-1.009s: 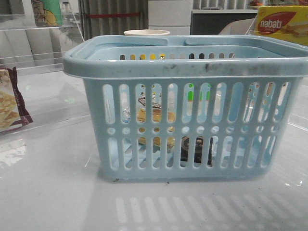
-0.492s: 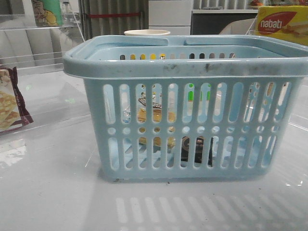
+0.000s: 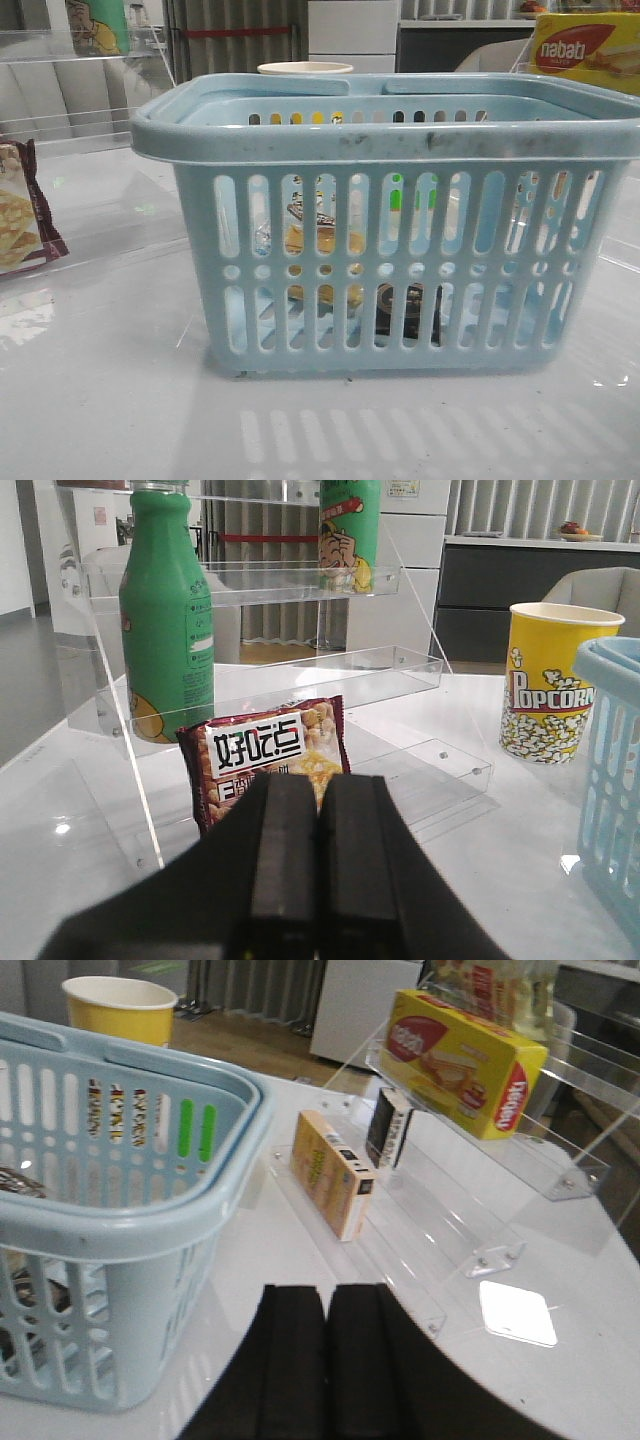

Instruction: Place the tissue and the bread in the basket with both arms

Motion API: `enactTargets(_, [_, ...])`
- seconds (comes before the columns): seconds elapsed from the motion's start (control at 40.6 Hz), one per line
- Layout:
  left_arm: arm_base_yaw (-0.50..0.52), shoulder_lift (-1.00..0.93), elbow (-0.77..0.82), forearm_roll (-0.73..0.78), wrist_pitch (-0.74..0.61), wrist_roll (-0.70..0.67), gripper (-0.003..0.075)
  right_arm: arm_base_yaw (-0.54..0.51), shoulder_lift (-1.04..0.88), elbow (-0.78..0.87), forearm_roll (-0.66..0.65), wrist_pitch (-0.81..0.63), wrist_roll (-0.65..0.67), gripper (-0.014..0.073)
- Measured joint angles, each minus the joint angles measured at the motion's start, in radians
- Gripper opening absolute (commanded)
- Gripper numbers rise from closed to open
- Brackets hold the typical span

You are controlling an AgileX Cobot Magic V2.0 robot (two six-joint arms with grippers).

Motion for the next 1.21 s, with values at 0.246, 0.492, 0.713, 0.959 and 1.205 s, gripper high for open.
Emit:
enactTargets(0.246, [0.000,0.000,0.000,0.000,-0.002,0.000,0.0090,-0.064,-0.136,0.248,0.000,-0.126,0.000,0.0053])
enactTargets(0.492, [0.000,0.000,0.000,0.000,-0.002,0.000,0.0090,-0.065,-0.137,0.273,0.000,-0.168,0.000,0.0053])
enactTargets(0.713, [0.000,0.000,0.000,0.000,-0.002,0.000,0.0090,-0.065,-0.137,0.273,0.000,-0.180,0.000,0.0053])
enactTargets(0.959, [0.000,0.000,0.000,0.000,-0.002,0.000,0.0090,-0.065,-0.137,0.273,-0.044,-0.227,0.171,0.0053])
enactTargets(1.205, [0.000,0.000,0.000,0.000,-0.002,0.000,0.0091,-0.065,-0.137,0.273,-0.068,-0.271,0.249,0.0053])
